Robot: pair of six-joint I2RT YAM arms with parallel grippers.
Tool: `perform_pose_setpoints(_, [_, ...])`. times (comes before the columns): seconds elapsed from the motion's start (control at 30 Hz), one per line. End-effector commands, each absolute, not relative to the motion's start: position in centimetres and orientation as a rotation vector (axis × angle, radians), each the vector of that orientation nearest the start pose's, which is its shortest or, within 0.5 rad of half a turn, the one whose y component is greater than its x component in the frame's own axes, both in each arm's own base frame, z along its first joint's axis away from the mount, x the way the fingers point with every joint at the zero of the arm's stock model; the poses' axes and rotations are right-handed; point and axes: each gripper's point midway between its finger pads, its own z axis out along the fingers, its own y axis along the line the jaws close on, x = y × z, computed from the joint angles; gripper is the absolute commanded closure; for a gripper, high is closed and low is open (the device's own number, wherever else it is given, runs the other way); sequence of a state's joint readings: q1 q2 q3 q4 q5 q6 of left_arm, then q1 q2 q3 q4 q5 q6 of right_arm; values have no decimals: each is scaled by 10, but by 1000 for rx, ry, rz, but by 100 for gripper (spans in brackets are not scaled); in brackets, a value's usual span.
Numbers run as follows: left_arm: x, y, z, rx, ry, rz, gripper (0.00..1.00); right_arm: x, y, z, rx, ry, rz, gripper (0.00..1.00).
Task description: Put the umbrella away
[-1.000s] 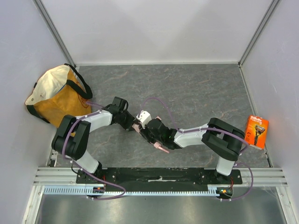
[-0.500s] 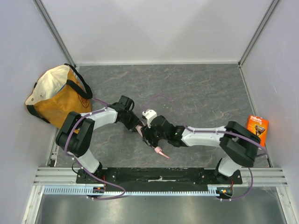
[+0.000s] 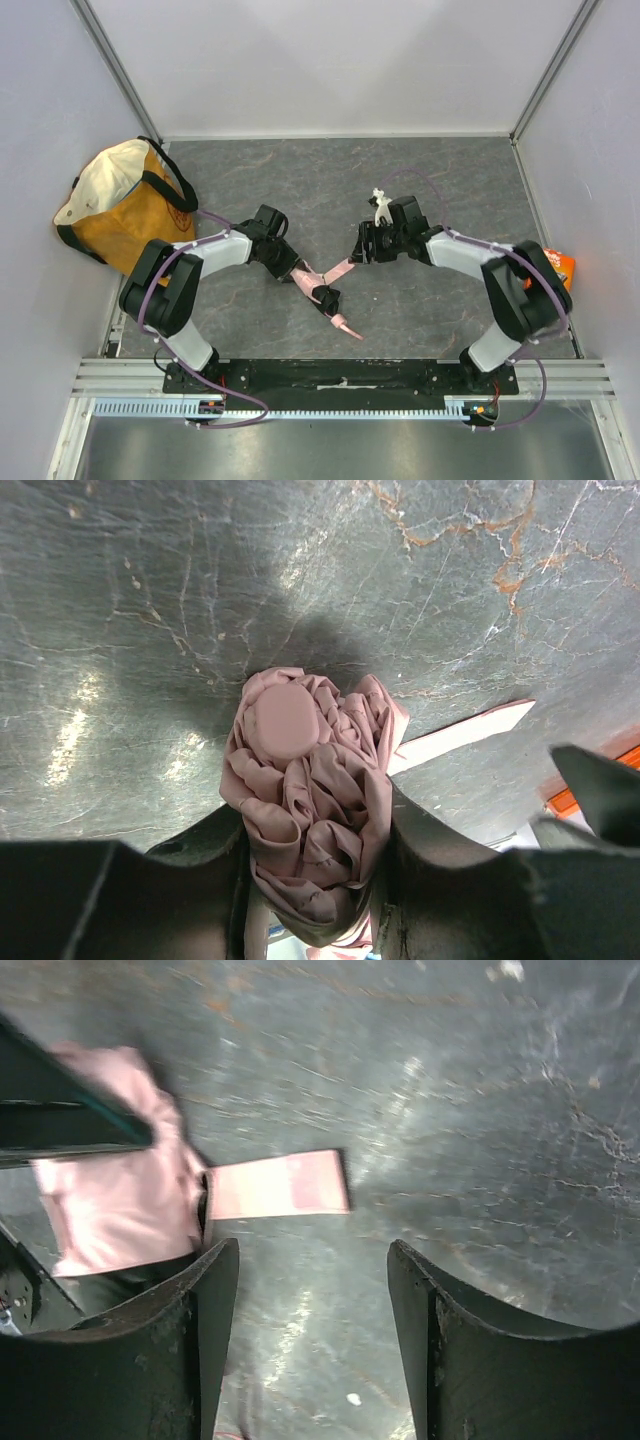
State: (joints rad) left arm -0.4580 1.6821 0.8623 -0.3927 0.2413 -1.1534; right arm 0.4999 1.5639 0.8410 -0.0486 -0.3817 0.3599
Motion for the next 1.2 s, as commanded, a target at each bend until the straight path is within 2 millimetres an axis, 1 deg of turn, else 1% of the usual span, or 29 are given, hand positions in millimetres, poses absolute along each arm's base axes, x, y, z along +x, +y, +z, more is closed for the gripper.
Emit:
perform_pose_setpoints(0.0, [197,-149,-53,-970,2992,-58,98,299,257,53,-452,2470,983,35])
perform_pose_setpoints(0.03, [198,-149,-53,-969,2990,-61,98,305,254,48,-449,2479,943,36])
perform_pose_setpoints(0.1, [197,-149,-53,-965,2994,-61,98,311,256,42,-472,2478,944,37])
perform_pose_setpoints(0.17, [197,-149,-52,-961,2995,-65,98,315,259,36,-481,2480,949,37])
perform_pose_setpoints(0.27, [197,-150,-50,-953,2994,-77,98,321,258,26,-476,2496,918,38])
perform_pose_setpoints(0.3, [198,-151,-49,-949,2991,-82,98,320,259,22,-479,2506,931,39])
perform_pose_setpoints(0.4, [200,-151,-49,-948,2989,-78,98,310,264,17,-492,2523,980,41])
perform_pose_setpoints(0.5, [199,-150,-49,-945,2995,-75,98,287,269,11,-505,2543,1084,41])
perform_pose_setpoints(0.53, [198,-151,-49,-944,2998,-75,98,287,274,12,-518,2522,1106,41])
perform_pose_setpoints(0.63, [197,-150,-49,-946,2998,-80,98,276,278,4,-532,2536,1137,42])
perform_pose_setpoints(0.73, [197,-151,-49,-946,2998,-80,98,270,283,6,-507,2522,1209,42])
perform_pose_setpoints(0.8, [197,-150,-50,-947,3000,-77,98,269,286,11,-493,2499,1251,42])
perform_pose_setpoints(0.9, [196,-150,-50,-947,3000,-77,98,269,288,19,-425,2485,1281,43])
perform_pose_setpoints(0.97, [197,-150,-50,-944,3000,-78,98,271,292,27,-350,2467,1325,41])
perform_pose_setpoints(1.07, [196,-150,-49,-949,2998,-82,98,269,301,36,-138,2451,1453,37])
perform_pose_setpoints(1.13, [196,-151,-48,-946,2997,-85,98,272,307,43,-41,2411,1495,34])
perform_pose_setpoints(1.17, [197,-150,-48,-947,2994,-85,98,268,309,41,10,2417,1507,33])
